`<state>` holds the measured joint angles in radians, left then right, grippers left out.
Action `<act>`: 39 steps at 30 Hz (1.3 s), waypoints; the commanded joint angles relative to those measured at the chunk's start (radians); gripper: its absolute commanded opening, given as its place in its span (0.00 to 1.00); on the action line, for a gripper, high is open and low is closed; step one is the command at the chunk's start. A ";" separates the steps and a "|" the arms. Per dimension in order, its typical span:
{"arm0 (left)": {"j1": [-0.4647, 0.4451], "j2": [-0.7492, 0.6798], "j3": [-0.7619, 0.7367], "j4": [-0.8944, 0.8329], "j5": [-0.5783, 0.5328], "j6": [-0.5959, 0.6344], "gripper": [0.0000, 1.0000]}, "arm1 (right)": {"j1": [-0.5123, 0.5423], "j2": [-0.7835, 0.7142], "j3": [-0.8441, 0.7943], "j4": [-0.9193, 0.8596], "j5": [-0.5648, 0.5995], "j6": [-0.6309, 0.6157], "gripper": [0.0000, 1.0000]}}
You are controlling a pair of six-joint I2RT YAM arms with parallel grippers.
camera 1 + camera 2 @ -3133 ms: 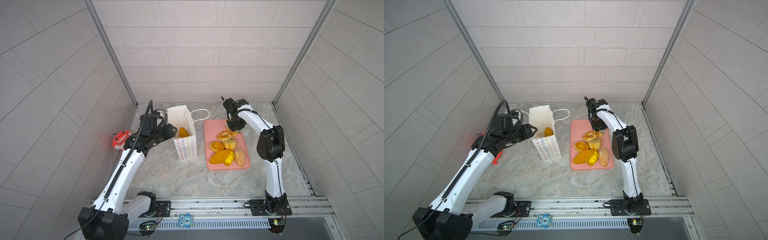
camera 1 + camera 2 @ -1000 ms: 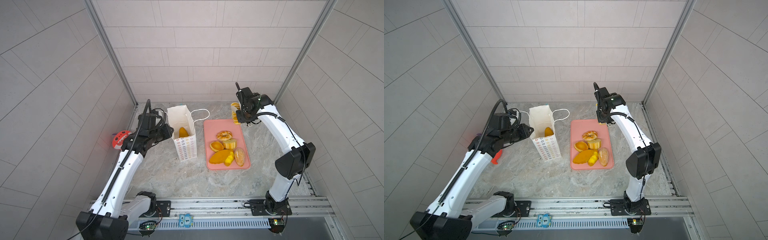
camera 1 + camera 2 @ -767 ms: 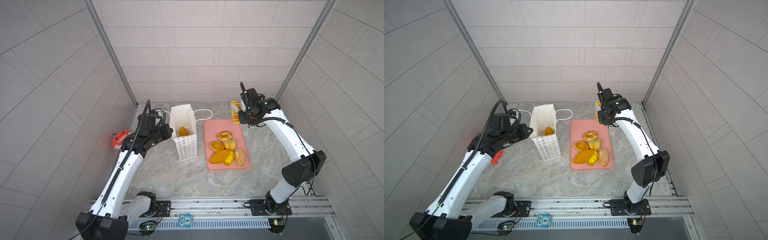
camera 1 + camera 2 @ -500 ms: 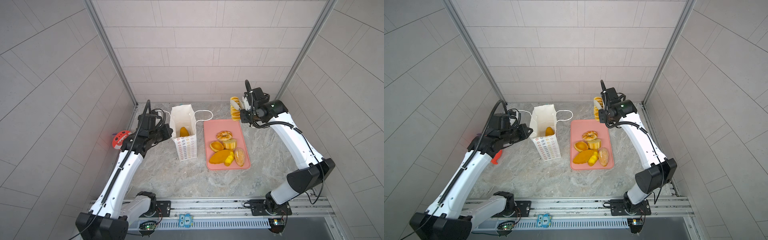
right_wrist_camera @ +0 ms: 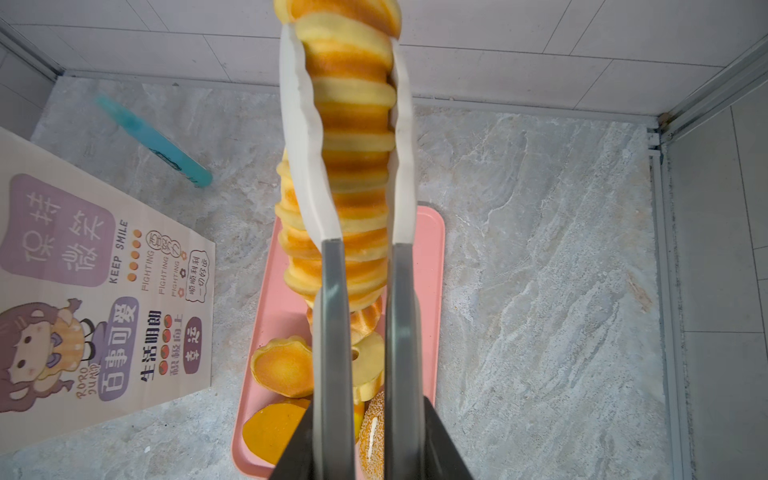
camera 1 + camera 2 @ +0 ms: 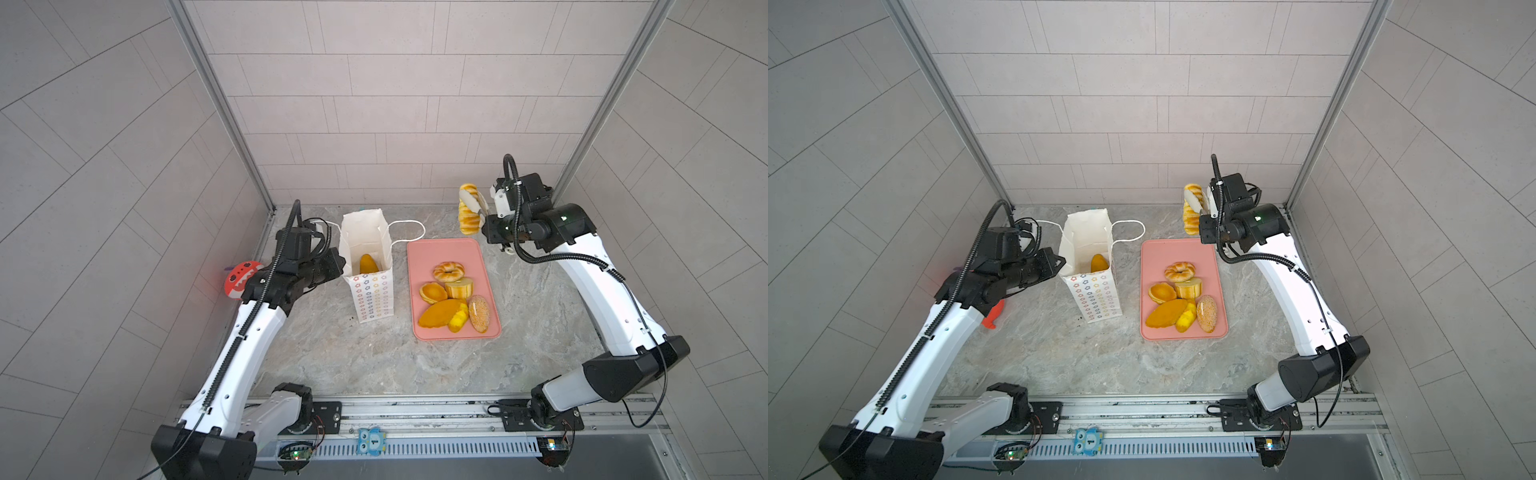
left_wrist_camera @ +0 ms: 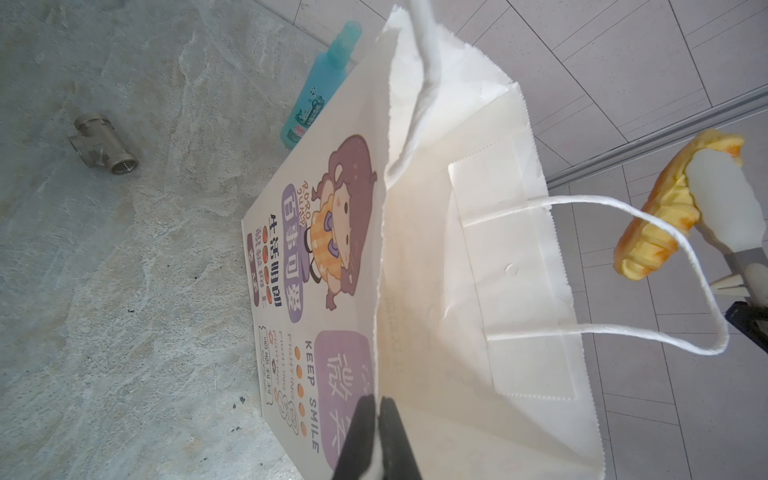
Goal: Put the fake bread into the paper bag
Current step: 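Lift the spiral roll with the right gripper off the tray, then carry the spiral roll with the right gripper over the bag opening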
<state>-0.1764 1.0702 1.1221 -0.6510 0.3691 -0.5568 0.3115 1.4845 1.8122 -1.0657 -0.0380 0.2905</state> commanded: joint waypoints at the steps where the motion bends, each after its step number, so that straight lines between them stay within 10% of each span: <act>1: 0.002 -0.012 0.020 -0.004 -0.008 0.011 0.06 | 0.000 -0.046 0.051 0.027 -0.027 0.017 0.31; 23: 0.003 -0.010 0.008 0.008 -0.009 -0.001 0.06 | 0.042 -0.087 0.134 0.071 -0.182 0.086 0.31; 39: 0.003 -0.011 -0.005 0.014 -0.009 -0.003 0.06 | 0.263 -0.016 0.261 0.063 -0.129 0.078 0.31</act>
<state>-0.1764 1.0702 1.1217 -0.6491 0.3653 -0.5606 0.5476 1.4593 2.0300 -1.0431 -0.1951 0.3740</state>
